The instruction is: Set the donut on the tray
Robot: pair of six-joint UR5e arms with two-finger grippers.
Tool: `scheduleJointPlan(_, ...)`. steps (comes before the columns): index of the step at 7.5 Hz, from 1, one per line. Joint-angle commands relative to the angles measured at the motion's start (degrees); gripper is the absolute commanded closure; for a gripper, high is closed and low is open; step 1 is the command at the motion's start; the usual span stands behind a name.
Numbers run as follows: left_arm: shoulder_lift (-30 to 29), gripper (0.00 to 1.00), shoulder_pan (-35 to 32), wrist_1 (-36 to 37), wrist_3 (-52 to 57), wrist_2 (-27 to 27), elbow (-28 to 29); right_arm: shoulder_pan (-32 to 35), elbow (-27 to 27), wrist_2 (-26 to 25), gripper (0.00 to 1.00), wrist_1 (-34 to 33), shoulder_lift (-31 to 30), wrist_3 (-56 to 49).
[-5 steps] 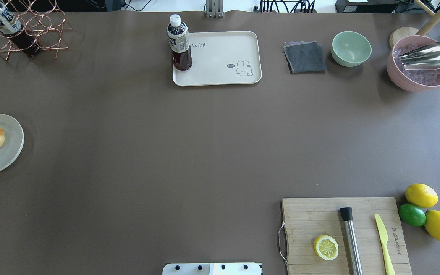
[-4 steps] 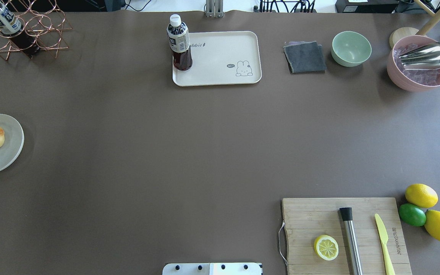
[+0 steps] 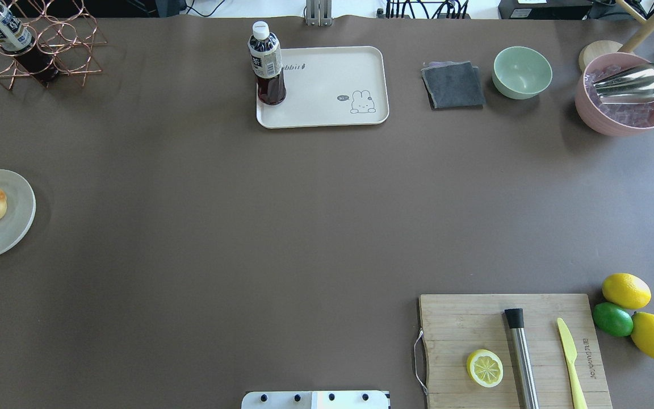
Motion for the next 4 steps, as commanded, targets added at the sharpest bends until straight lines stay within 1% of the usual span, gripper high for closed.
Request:
scheduleJointPlan(1, 0.01, 0.02, 0.0, -0.13, -0.14, -0.55, -0.65, 0.0, -0.21, 0.02, 0.0, 0.0, -0.02, 0.0)
scheduleJointPlan(2, 0.1, 0.02, 0.0, -0.66, 0.04, -0.55, 0.04, 0.0, -0.29, -0.07, 0.0, 0.0, -0.02, 0.0)
scheduleJointPlan(3, 0.36, 0.02, 0.09, -0.84, 0.47, -0.73, -1.0, 0.0, 0.05, 0.02, 0.0, 0.0, -0.02, 0.0)
scheduleJointPlan(4, 1.58, 0.02, 0.09, -4.58, 0.39, -0.9, -0.66, 0.09, 0.23, -0.07, 0.0, 0.0, -0.02, 0.08)
